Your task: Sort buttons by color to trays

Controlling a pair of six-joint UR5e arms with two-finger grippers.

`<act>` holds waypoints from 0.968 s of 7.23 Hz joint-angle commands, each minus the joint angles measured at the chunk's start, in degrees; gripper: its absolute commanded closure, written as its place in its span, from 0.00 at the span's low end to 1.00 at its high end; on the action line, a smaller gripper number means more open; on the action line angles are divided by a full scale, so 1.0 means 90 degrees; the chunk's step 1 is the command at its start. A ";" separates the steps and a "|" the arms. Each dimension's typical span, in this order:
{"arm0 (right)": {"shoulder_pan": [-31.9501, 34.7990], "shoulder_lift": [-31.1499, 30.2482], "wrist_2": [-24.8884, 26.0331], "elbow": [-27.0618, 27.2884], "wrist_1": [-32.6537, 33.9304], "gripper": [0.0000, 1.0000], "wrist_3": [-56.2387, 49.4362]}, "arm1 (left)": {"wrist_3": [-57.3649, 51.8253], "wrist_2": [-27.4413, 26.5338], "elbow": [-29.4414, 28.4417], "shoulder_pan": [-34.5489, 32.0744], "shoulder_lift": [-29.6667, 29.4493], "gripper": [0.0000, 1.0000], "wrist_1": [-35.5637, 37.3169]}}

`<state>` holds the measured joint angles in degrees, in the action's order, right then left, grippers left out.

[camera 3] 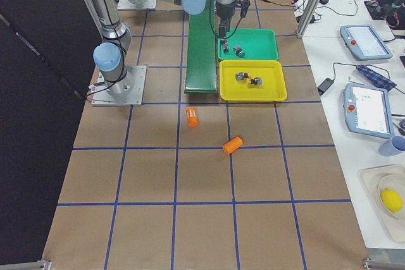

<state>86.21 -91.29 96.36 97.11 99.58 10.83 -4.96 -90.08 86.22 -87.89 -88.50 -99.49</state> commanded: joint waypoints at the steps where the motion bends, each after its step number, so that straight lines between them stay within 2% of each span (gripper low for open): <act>1: 0.0282 -0.0413 -0.0004 -0.0137 -0.0993 0.00 -0.0255 | 0.0004 0.0000 0.0000 0.0000 -0.0001 0.00 0.0000; 3: 0.0741 -0.0375 -0.0014 -0.0097 -0.1171 0.00 -0.0275 | 0.0004 0.0000 -0.0010 0.0000 -0.0001 0.00 0.0000; 5: 0.0812 -0.0384 -0.0014 0.0224 -0.1007 0.00 -0.0227 | 0.0014 0.0000 -0.0010 0.0000 -0.0001 0.00 0.0000; 7: 0.0773 -0.0462 -0.0674 0.0070 -0.0908 0.00 -0.0410 | 0.0004 0.0000 -0.0010 0.0000 -0.0001 0.00 0.0000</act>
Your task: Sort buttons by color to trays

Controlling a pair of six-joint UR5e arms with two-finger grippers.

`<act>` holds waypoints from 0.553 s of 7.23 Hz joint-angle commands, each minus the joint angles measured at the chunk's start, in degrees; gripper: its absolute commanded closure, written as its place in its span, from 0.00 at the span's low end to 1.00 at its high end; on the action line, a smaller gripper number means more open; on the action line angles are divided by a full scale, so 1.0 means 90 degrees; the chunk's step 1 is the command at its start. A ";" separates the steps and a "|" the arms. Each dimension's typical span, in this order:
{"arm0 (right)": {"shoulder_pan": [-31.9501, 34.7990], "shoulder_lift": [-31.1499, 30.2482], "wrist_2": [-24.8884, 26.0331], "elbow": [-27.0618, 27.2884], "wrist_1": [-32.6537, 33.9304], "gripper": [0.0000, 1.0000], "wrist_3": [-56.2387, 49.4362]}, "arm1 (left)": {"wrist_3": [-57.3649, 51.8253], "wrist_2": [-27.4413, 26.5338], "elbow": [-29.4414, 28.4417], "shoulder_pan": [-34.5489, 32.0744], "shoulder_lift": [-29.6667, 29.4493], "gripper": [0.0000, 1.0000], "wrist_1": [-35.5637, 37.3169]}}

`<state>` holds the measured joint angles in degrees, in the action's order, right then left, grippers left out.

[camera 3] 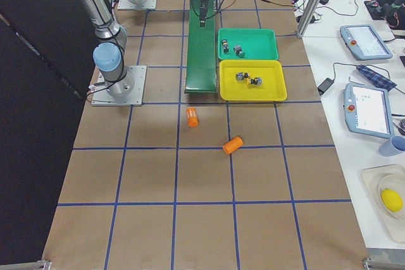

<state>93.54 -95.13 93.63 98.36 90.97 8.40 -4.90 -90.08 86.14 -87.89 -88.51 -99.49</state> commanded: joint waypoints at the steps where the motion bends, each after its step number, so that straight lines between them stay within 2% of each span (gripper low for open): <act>1: -0.0061 -0.0064 -0.0470 -0.0099 -0.0058 0.00 -0.0510 | 0.0008 -0.0001 0.0000 0.0000 0.0000 0.00 0.0000; 4: -0.0227 -0.0153 -0.0393 -0.0089 -0.0050 0.00 -0.0640 | -0.0002 0.0009 -0.0010 0.0000 -0.0010 0.00 0.0000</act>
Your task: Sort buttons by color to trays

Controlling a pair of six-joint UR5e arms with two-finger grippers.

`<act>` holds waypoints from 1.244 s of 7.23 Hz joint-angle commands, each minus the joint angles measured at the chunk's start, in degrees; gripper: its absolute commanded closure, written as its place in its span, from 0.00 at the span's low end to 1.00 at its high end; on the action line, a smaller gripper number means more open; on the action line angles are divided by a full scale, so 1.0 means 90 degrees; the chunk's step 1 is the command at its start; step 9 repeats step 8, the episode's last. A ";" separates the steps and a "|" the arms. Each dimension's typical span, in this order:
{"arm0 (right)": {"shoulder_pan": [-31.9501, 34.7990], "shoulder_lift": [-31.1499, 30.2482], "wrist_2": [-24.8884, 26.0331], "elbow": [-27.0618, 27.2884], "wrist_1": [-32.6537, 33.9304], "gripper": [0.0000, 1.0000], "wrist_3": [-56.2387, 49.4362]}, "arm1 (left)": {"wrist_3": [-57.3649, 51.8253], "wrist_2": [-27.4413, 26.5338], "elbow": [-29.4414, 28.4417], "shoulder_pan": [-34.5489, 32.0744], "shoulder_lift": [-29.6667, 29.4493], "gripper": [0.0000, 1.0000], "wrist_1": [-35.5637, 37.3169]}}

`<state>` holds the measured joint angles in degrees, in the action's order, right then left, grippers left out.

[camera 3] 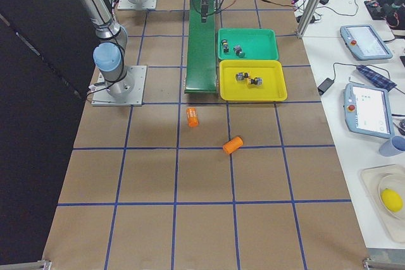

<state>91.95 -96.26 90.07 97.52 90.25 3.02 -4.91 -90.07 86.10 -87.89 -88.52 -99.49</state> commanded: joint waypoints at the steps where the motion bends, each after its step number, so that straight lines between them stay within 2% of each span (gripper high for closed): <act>1: -0.0234 -0.0037 0.0031 0.0004 -0.0008 0.00 -0.0139 | -0.0001 -0.0002 -0.0006 0.0000 -0.0008 0.00 0.0000; 9: -0.0236 -0.0164 0.0002 0.0063 -0.0038 0.00 -0.0033 | -0.0030 -0.0002 -0.0035 0.0010 -0.0008 0.00 0.0000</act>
